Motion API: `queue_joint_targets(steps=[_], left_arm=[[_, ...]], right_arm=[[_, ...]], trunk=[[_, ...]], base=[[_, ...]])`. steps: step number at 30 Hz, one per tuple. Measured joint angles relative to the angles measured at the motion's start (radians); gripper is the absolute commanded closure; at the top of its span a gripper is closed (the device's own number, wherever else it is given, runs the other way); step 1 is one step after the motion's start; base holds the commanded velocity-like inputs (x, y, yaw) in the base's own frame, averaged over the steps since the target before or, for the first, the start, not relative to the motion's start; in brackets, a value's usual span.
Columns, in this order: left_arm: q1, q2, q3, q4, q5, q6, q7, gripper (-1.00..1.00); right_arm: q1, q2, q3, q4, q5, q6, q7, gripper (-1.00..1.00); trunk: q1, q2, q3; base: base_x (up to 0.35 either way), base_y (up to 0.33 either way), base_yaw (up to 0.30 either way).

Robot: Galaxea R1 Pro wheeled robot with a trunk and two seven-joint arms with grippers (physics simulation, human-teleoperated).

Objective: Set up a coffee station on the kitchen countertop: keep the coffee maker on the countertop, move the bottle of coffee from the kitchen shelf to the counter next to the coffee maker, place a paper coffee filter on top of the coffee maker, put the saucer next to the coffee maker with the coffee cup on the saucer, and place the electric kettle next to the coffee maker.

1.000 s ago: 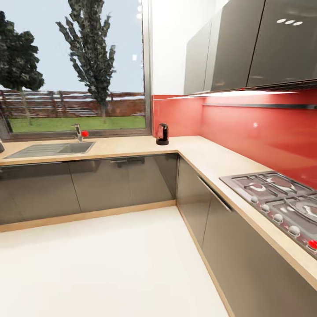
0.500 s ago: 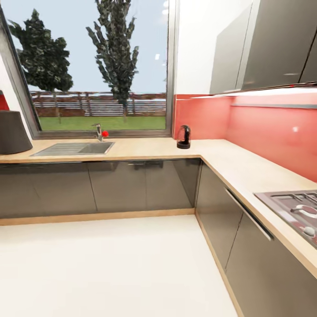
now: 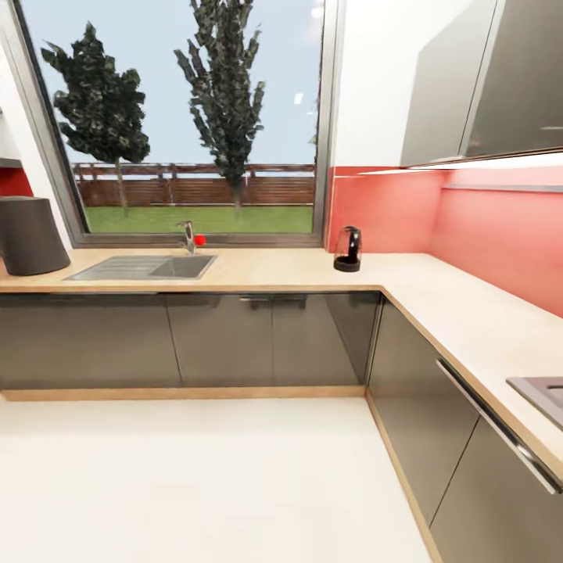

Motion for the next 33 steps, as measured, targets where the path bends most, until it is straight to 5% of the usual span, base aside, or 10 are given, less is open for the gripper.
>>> queue_joint_targets(steps=[16, 33], left_arm=[[0.0, 0.0, 0.0, 0.0, 0.0, 0.0, 0.0, -1.0], [0.0, 0.0, 0.0, 0.0, 0.0, 0.0, 0.0, -1.0]], right_arm=[[0.0, 0.0, 0.001, 0.0, 0.0, -0.001, -0.001, -1.0], [0.0, 0.001, 0.003, 0.0, 0.0, -0.002, -0.003, -1.0]], trunk=[[0.0, 0.0, 0.0], [0.0, 0.0, 0.0]], base=[[0.325, 0.01, 0.257], [0.309, 0.147, 0.269]])
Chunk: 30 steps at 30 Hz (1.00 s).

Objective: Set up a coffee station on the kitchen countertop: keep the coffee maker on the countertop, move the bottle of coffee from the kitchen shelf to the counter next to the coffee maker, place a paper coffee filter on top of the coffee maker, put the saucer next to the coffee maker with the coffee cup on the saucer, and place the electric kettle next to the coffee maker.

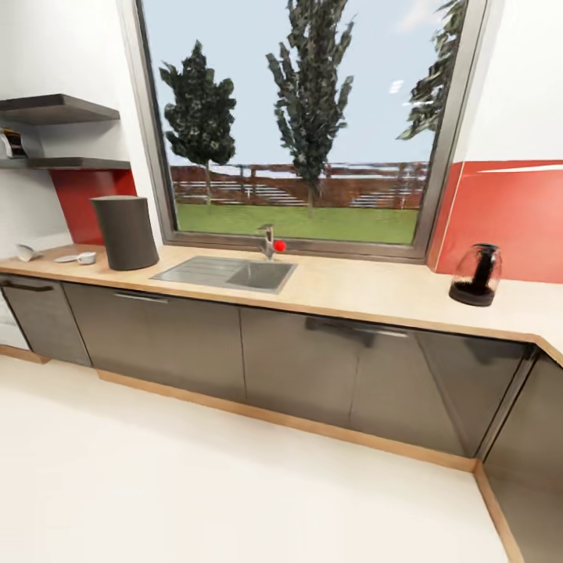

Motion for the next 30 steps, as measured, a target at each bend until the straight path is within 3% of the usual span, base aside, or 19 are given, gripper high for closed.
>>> queue_joint_targets(steps=[7, 18, 30], left_arm=[[0.0, 0.0, 0.0, 0.0, 0.0, 0.0, 0.0, -1.0], [0.0, 0.0, 0.0, 0.0, 0.0, 0.0, 0.0, -1.0], [0.0, 0.0, 0.0, 0.0, 0.0, 0.0, 0.0, -1.0]], right_arm=[[0.0, -0.001, 0.0, 0.0, 0.0, 0.001, 0.0, -1.0], [0.0, -0.001, 0.0, 0.001, 0.0, 0.003, 0.004, -1.0], [0.0, -0.001, 0.002, 0.004, 0.0, 0.002, 0.003, -1.0]], trunk=[[0.0, 0.0, 0.0], [0.0, 0.0, 0.0], [0.0, 0.0, 0.0]], base=[[0.306, 0.132, 0.26], [0.322, 0.017, 0.053], [0.326, 0.0, 0.233]])
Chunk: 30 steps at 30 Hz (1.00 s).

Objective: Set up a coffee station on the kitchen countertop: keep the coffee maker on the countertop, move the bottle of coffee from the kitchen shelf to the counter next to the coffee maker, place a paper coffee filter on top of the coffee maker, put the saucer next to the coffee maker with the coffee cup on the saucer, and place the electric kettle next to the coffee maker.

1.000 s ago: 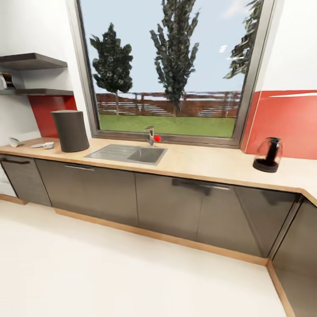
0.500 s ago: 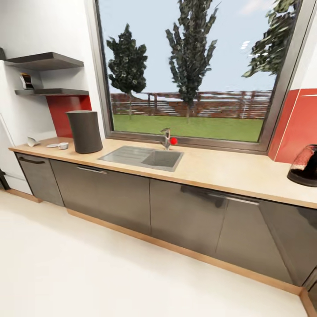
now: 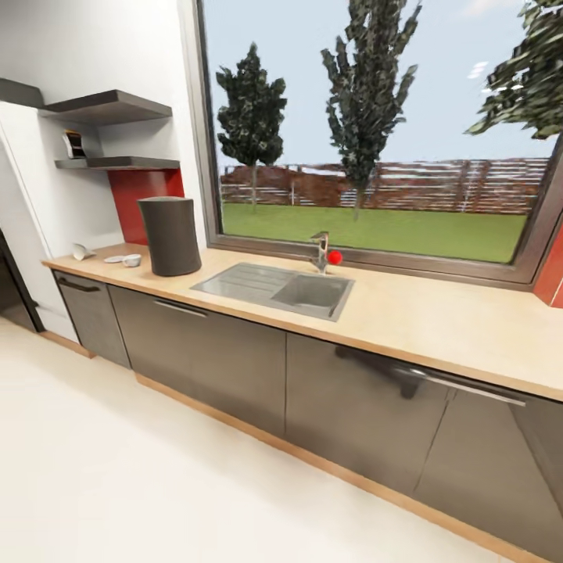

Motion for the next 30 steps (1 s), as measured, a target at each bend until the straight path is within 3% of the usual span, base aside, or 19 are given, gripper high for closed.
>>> queue_joint_targets(steps=[30], left_arm=[[0.0, 0.0, 0.0, 0.0, 0.0, 0.0, 0.0, -1.0]], right_arm=[[0.0, 0.002, 0.003, -0.001, 0.001, -0.002, -0.004, -1.0]], trunk=[[0.0, 0.0, 0.0]], base=[[0.32, 0.022, 0.27]])
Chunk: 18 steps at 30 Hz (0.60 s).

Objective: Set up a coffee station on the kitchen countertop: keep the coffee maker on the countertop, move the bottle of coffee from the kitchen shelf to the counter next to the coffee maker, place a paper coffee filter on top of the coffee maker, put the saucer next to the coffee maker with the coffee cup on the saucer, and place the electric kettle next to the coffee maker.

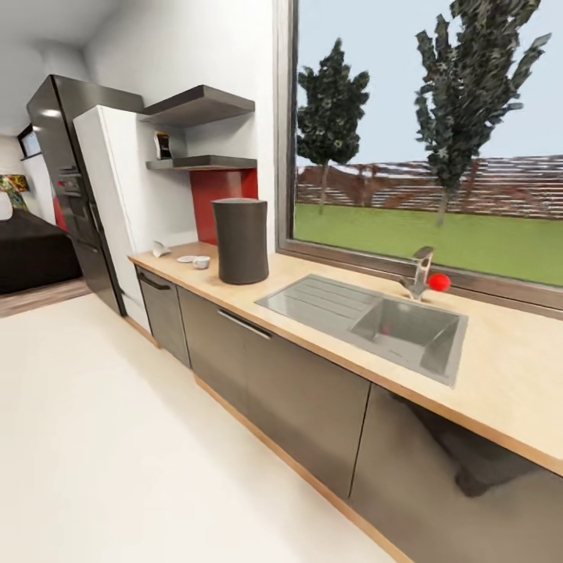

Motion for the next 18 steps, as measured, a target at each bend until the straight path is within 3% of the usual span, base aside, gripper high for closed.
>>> queue_joint_targets(steps=[13, 18], left_arm=[[0.0, 0.0, 0.0, 0.0, 0.0, 0.0, 0.0, -1.0], [0.0, 0.0, 0.0, 0.0, 0.0, 0.0, 0.0, -1.0]], right_arm=[[0.0, 0.0, 0.0, 0.001, 0.0, 0.0, 0.0, -1.0], [0.0, -0.001, -0.001, 0.0, -0.001, 0.002, 0.002, -1.0]], trunk=[[0.0, 0.0, 0.0], [0.0, 0.0, 0.0]], base=[[0.269, 0.207, 0.271], [0.266, 0.211, 0.139]])
